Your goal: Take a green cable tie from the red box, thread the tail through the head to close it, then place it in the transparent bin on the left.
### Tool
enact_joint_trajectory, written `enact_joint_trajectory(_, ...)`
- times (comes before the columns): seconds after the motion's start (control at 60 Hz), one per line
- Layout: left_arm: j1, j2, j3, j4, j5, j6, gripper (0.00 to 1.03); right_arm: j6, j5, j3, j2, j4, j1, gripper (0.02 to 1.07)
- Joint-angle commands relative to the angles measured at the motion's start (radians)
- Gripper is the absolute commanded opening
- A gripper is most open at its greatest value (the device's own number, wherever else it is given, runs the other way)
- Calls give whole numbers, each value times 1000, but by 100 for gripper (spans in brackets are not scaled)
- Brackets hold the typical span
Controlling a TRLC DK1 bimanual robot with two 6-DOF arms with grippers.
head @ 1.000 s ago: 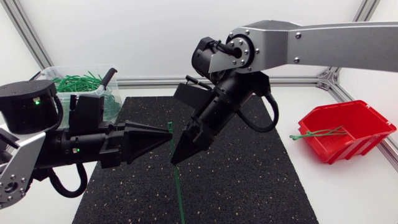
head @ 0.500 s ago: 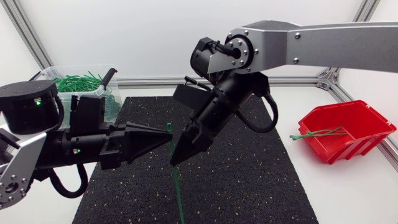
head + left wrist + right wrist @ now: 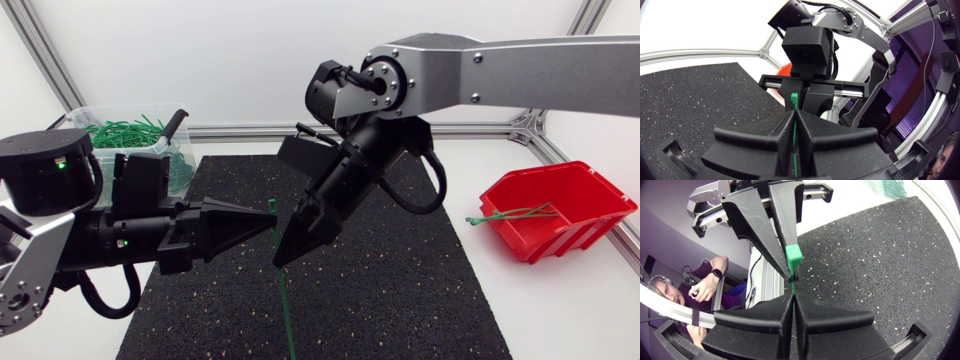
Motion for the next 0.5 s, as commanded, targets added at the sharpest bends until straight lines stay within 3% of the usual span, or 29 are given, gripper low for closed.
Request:
enact_joint_trajectory(0.0,-3,14,10,8,19,-24,4,-5,-2,8,3,6,13,8)
enact_joint_trajectory(0.117,19,25,26,2,53,-24,4,-2,1,-10,-6,23,12,12)
enact_joint_trajectory(0.3,69,82,59,-1,119,-24,4,-24,31,-59,-62,66,-4,51)
enact_joint_trajectory(0.333,80,97,69,-1,140,-24,4,-28,37,-67,-76,81,-16,66)
enact_joint_trajectory(0.383,99,117,81,0,169,-24,4,-28,39,-79,-99,112,-33,100)
enact_joint_trajectory(0.4,105,123,85,0,178,-24,4,-30,39,-87,-107,122,-39,106)
enact_joint_trajectory(0.483,132,163,105,8,208,-23,4,-44,59,-116,-138,175,-54,104)
